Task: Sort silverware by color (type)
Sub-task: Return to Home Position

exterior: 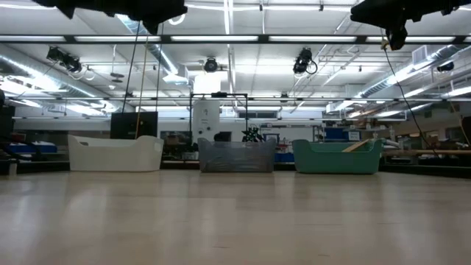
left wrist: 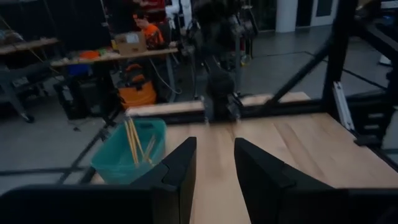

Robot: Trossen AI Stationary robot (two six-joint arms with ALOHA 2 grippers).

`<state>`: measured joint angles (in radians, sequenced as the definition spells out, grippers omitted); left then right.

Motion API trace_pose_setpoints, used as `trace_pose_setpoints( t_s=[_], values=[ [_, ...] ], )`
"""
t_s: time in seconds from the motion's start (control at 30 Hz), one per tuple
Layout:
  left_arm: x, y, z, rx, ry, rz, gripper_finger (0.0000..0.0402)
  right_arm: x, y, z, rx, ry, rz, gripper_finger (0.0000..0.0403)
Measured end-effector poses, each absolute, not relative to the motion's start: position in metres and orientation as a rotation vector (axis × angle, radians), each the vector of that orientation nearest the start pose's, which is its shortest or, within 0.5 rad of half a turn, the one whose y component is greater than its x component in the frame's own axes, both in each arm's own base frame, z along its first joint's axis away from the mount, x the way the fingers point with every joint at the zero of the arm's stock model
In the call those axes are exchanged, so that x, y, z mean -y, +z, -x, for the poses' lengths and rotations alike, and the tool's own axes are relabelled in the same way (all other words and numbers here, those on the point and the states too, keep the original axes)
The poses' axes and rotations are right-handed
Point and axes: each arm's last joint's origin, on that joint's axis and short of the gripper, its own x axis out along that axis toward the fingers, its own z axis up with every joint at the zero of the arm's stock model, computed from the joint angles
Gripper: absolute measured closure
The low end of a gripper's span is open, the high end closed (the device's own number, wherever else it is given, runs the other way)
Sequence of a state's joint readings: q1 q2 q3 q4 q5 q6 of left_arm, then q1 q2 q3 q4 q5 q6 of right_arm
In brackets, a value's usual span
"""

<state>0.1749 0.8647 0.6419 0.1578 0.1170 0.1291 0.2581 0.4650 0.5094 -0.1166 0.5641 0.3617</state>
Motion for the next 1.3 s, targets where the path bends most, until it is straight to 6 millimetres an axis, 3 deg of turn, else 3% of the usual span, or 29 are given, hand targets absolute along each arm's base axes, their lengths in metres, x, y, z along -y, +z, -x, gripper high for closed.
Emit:
trace_pose_setpoints(
  t_s=[0.47, 0.83, 1.3],
  values=[
    [-0.025, 0.26, -0.16, -0.023, 0.058, -0.05, 0.0285, -0.007, 0.273, -0.088, 0.112, -0.311, -0.366, 0.0333],
    [-0.021, 0.235, -0.139, 0.026, 0.06, -0.005, 0.0285, -0.006, 0.261, -0.082, 0.13, -0.297, -0.337, 0.0333],
    [-0.02, 0.194, -0.127, 0.014, 0.067, 0.046, 0.0285, -0.006, 0.259, -0.083, 0.122, -0.273, -0.324, 0.0332]
  ],
)
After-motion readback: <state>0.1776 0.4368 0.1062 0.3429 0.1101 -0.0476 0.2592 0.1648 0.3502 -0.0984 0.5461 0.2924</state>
